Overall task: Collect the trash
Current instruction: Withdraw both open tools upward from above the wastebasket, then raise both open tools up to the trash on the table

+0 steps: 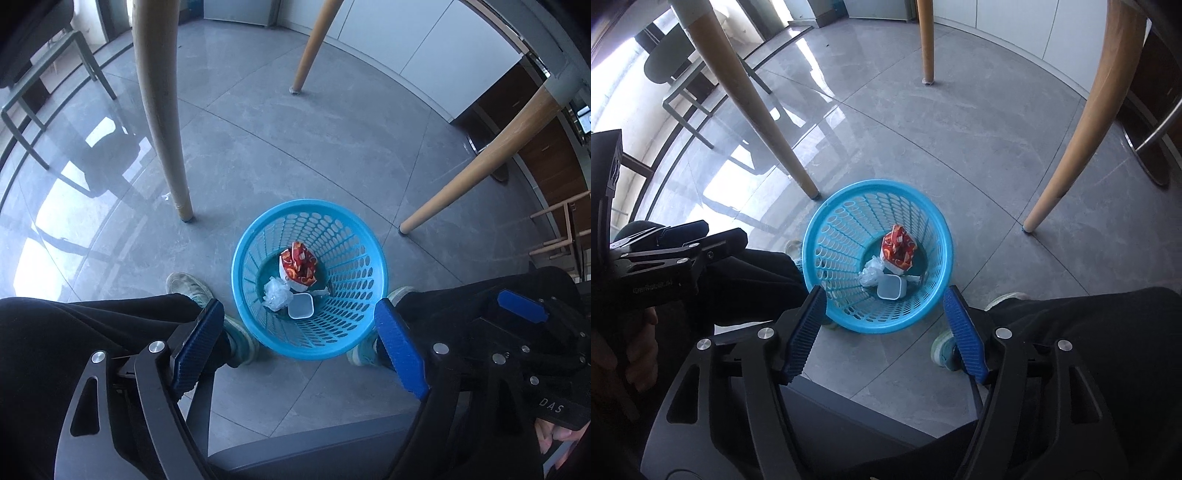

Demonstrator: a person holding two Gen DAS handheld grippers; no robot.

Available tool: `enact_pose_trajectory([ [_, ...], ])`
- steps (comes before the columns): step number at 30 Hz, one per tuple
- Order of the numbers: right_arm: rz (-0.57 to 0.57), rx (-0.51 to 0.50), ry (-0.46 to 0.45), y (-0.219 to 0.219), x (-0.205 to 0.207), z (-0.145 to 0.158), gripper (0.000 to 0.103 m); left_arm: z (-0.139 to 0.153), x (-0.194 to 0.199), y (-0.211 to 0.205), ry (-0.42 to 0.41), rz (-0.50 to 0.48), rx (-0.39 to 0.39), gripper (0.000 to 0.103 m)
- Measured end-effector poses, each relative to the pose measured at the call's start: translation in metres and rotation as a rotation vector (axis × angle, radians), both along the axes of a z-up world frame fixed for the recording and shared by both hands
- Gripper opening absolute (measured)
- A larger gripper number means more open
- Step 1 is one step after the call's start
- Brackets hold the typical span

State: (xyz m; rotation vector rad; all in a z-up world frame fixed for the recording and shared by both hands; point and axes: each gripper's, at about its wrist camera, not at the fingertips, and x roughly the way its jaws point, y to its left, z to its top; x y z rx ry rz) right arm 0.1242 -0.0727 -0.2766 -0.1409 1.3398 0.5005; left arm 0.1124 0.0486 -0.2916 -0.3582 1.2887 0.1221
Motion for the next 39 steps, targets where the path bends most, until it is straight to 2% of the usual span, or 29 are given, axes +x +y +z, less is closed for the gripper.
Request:
enact_pose_trajectory([
  [14,0.035,0.027,-0.036,-0.016,-0.025,0.030,0.080,0.036,-0.036,-0.009,-0.069,-0.031,0.006,0.097],
  [20,0.028,0.068,-0.067,-0.035,-0.041,0.053,0.088,0.063,-0.056,-0.018,-0.129,-0.080,0.066,0.097],
  [30,0.046,0.132,-0.183,-0.060,-0.078,0.118,0.094,0.131,-0.083,-0.018,-0.277,-0.107,0.100,0.097],
  [35,0.032,0.181,-0.259,-0.070,-0.085,0.160,0.094,0.167,-0.088,-0.025,-0.366,-0.128,0.154,0.097],
  [39,0.027,0.210,-0.320,-0.074,-0.087,0.191,0.094,0.189,-0.090,-0.027,-0.422,-0.125,0.169,0.097],
])
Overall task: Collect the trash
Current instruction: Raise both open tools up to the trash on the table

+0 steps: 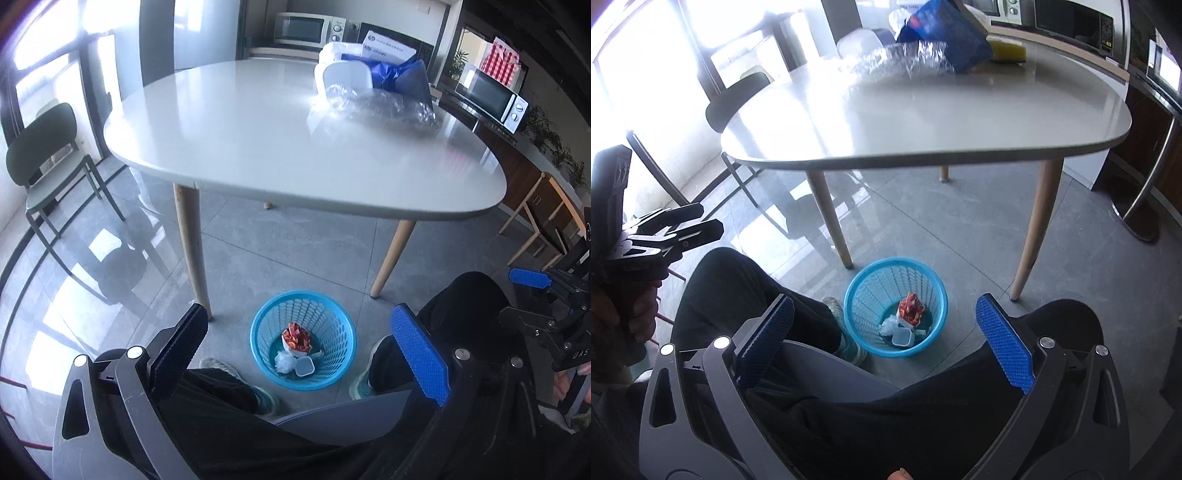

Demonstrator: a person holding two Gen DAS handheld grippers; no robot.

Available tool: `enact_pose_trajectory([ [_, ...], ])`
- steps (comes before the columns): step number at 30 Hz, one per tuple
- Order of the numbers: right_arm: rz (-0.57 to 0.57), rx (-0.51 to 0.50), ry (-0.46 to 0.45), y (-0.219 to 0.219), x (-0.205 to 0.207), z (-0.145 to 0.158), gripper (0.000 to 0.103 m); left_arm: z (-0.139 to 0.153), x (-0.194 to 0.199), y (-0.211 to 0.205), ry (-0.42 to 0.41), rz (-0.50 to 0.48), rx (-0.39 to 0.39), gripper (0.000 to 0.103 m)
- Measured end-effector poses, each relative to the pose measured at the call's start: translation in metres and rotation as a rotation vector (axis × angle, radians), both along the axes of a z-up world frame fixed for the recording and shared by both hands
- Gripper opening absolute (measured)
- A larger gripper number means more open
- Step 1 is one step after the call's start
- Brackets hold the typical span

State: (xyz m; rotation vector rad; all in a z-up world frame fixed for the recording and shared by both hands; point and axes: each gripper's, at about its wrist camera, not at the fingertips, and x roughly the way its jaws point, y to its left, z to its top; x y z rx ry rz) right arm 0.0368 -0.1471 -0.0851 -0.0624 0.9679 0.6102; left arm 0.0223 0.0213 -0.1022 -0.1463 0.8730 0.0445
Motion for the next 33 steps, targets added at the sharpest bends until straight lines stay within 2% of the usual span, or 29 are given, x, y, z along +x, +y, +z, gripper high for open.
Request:
enact_pose_trajectory([
  [7,-0.019,0.054,-0.093,-0.008,0.009,0.049,0.094,0.034,0.005,0.006,-0.069,0.015,0.032,0.097],
  [16,-0.030,0.087,-0.154,0.004,0.038,0.084,0.094,0.067,0.031,0.014,-0.132,0.029,0.011,0.097],
  [22,0.003,0.071,-0.179,0.013,0.054,0.092,0.094,0.077,0.054,0.022,-0.139,0.038,0.009,0.097],
  [33,0.000,0.092,-0.146,0.023,0.106,0.091,0.093,0.083,0.107,0.023,-0.144,0.028,0.004,0.097],
])
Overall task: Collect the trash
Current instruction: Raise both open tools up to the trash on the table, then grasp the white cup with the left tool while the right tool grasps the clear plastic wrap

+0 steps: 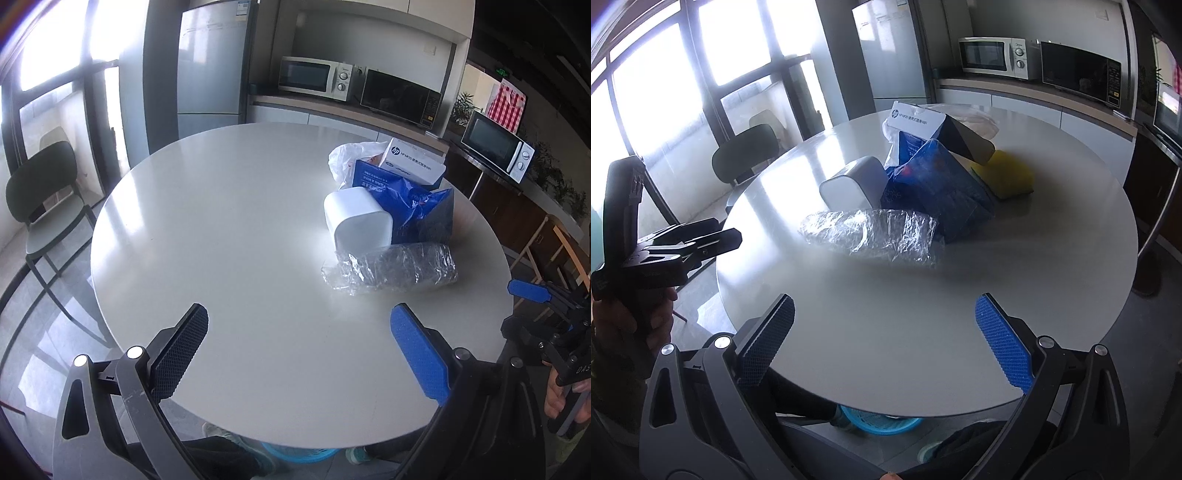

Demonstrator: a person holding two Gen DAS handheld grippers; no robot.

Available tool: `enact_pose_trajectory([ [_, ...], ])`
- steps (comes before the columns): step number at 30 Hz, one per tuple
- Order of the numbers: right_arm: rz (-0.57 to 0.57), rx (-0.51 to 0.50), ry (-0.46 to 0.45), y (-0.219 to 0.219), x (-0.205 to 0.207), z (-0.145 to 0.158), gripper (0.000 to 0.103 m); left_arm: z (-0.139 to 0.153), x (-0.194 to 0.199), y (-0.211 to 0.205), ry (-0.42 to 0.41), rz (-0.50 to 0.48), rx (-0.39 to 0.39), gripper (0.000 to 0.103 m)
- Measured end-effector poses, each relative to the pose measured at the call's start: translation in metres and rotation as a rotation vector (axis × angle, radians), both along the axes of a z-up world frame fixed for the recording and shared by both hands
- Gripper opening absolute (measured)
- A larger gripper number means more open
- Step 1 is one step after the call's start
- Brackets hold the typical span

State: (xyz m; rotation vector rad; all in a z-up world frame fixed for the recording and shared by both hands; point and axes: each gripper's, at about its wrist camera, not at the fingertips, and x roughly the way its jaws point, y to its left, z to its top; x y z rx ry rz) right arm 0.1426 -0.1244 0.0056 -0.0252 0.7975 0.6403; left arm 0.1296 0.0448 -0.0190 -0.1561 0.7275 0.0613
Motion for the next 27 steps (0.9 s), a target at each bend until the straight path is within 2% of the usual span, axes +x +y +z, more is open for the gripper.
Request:
enact_pose_trajectory([
  [4,-0.003,0.010,0.021,0.000,0.018,-0.005,0.091,0.000,0.018,-0.001,0.003,-0.014,0.001,0.097],
  [7,0.009,0.015,0.041,0.004,0.030,-0.008,0.082,-0.002,0.032,-0.001,0.015,-0.015,0.005,0.097],
  [14,0.023,0.021,0.081,0.010,0.055,-0.016,0.075,0.000,0.062,-0.003,0.022,-0.044,0.021,0.096],
  [19,0.048,0.028,0.121,0.016,0.065,-0.023,0.064,-0.004,0.087,-0.003,0.058,-0.080,-0.026,0.094],
  [21,0.053,0.028,0.131,0.019,0.070,-0.023,0.061,-0.011,0.098,-0.002,0.094,-0.094,-0.059,0.090],
  [26,0.081,0.025,0.160,0.027,0.074,-0.028,0.039,-0.019,0.113,-0.007,0.115,-0.103,-0.016,0.078],
  [27,0.084,0.031,0.166,0.027,0.074,-0.029,0.037,-0.020,0.115,-0.007,0.119,-0.107,-0.019,0.074],
])
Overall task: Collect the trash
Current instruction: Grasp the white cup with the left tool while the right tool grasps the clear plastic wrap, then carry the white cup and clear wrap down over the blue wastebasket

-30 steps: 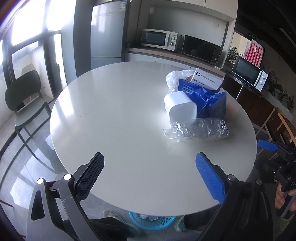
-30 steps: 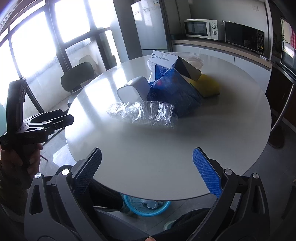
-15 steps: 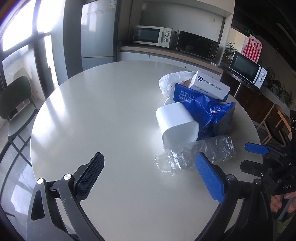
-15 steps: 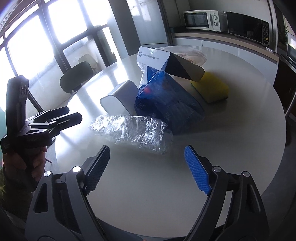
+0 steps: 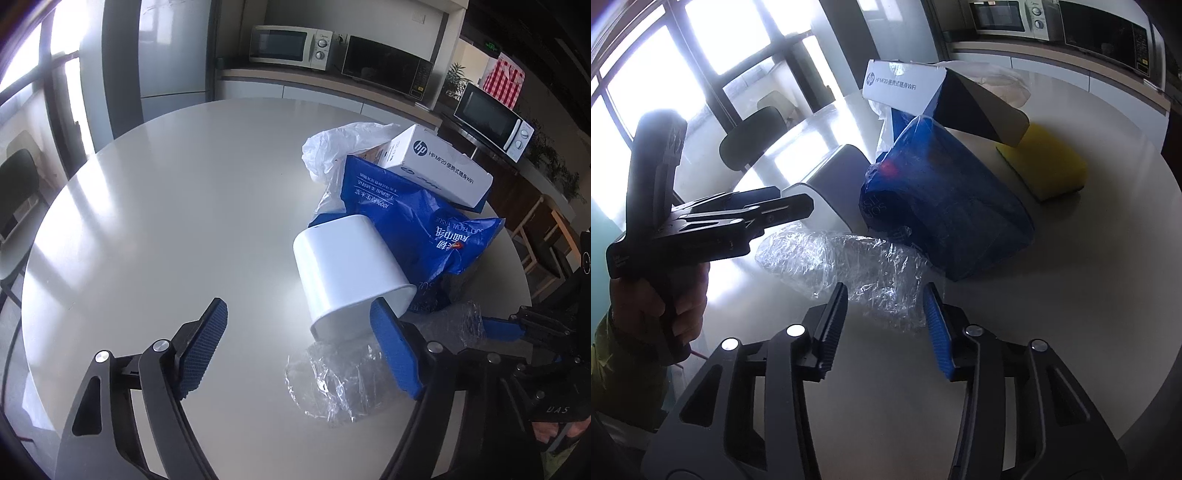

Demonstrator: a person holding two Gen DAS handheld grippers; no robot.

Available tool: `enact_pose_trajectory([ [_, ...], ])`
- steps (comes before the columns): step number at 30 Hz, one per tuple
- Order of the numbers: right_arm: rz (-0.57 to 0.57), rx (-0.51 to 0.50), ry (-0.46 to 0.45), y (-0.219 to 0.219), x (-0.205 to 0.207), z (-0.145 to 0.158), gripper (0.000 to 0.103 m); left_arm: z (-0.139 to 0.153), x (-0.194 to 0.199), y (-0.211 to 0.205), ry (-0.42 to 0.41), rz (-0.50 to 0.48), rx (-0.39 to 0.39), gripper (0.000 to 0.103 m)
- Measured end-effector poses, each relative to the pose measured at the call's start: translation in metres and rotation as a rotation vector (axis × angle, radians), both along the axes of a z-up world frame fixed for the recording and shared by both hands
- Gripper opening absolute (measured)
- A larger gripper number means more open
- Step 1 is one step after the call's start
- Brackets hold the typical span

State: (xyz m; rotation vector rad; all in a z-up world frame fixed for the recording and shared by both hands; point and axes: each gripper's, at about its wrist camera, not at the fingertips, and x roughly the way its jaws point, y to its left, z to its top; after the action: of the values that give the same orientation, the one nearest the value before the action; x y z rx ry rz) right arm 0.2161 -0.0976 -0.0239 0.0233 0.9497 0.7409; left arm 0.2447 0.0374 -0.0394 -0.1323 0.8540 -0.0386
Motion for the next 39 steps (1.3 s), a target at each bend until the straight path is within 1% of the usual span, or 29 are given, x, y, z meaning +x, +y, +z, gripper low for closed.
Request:
enact_pose_trajectory([
  [1,0.004,0.010,0.006,0.000,0.000,-0.001,0.033,-0.001,0.003,-0.001,0.003,0.000,-0.002,0.071],
  [2,0.009,0.015,0.009,0.000,-0.001,-0.001,0.031,-0.003,0.004,-0.001,0.003,0.004,-0.001,0.063],
  [3,0.013,0.015,0.007,0.001,-0.003,-0.001,0.030,-0.003,0.005,-0.001,0.002,0.009,0.004,0.048],
  [4,0.016,0.014,0.002,0.001,-0.005,-0.001,0.027,-0.004,0.006,-0.002,0.002,0.014,0.012,0.042],
  [5,0.021,0.012,-0.005,0.002,-0.007,0.000,0.018,-0.005,0.006,-0.002,0.005,0.017,0.014,0.033],
  [6,0.026,0.009,-0.009,0.002,-0.009,-0.001,0.018,-0.006,0.006,-0.003,0.006,0.016,0.008,0.022],
  [7,0.029,0.006,-0.014,0.003,-0.012,-0.001,0.016,-0.007,0.007,-0.002,0.006,0.015,0.000,0.016],
  [8,0.030,0.003,-0.021,0.003,-0.014,-0.002,0.014,-0.007,0.004,-0.002,0.001,0.018,-0.007,0.005],
  [15,0.017,0.035,-0.033,-0.002,-0.028,0.002,0.011,-0.003,-0.012,0.016,-0.047,0.102,-0.080,0.003],
  [20,0.018,0.046,-0.059,-0.009,-0.038,0.010,0.010,0.005,-0.031,0.030,-0.078,0.153,-0.113,0.003],
  [24,0.018,0.051,-0.081,-0.010,-0.049,0.017,0.009,0.010,-0.048,0.038,-0.094,0.175,-0.132,0.003],
  [30,0.012,0.062,-0.128,-0.016,-0.073,0.031,0.009,0.021,-0.081,0.038,-0.126,0.172,-0.129,0.003],
  [33,0.004,0.078,-0.145,-0.026,-0.087,0.037,0.009,0.029,-0.098,0.039,-0.147,0.177,-0.132,0.003],
  [39,-0.016,0.089,-0.171,-0.040,-0.107,0.043,0.008,0.038,-0.123,0.035,-0.169,0.175,-0.107,0.003],
])
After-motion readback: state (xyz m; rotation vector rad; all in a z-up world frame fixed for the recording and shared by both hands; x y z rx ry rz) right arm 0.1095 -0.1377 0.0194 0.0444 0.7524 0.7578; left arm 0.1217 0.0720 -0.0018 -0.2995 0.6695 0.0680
